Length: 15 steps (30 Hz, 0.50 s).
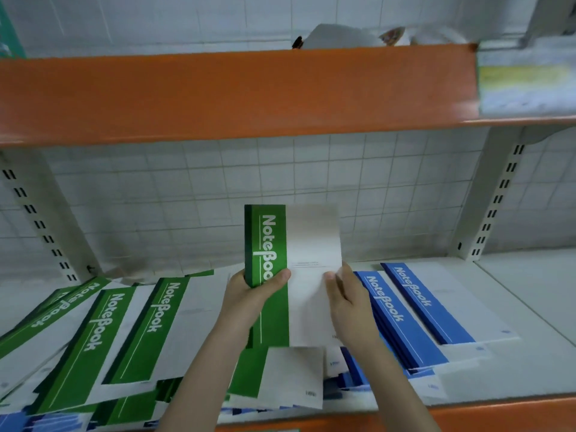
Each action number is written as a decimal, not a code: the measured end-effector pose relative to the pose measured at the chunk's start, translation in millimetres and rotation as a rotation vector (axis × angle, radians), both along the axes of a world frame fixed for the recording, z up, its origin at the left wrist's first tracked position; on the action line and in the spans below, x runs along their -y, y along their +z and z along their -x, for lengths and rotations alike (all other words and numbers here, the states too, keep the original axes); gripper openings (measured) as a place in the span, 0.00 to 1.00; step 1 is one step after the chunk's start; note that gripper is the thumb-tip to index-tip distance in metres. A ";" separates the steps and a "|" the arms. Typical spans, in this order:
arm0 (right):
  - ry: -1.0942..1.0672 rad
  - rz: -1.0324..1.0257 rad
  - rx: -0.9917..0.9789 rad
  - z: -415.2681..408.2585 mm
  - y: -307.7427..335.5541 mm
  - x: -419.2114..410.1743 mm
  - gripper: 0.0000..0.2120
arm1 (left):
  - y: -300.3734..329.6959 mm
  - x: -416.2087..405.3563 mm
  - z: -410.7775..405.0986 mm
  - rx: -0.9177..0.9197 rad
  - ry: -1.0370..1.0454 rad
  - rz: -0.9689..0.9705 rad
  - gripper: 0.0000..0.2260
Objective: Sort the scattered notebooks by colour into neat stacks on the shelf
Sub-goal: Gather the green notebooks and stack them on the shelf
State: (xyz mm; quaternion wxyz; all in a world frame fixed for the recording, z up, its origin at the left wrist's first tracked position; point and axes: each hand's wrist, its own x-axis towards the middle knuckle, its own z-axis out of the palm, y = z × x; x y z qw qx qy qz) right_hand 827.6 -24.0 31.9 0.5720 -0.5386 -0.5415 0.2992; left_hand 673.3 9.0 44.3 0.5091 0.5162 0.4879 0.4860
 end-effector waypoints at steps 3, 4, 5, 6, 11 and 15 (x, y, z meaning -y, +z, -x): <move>-0.096 0.181 -0.007 -14.9 2.4 1.2 0.12 | 4.5 -4.5 -9.3 -0.108 -0.114 0.085 0.13; -0.135 0.237 -0.016 -21.1 1.7 2.8 0.11 | 4.5 -5.5 -14.9 -0.150 -0.127 0.090 0.11; -0.174 0.285 -0.037 -27.5 0.3 5.6 0.11 | 3.8 -6.5 -21.9 -0.184 -0.131 0.085 0.10; -0.210 0.324 -0.064 -33.6 -0.7 9.2 0.11 | 2.2 -7.3 -29.7 -0.215 -0.130 0.073 0.11; -0.407 0.420 -0.128 -71.9 -7.1 36.7 0.10 | -8.0 -5.3 -83.1 -0.365 -0.254 0.019 0.15; -0.549 0.408 -0.136 -116.8 -9.8 67.7 0.10 | -13.7 7.7 -136.6 -0.357 -0.364 0.032 0.13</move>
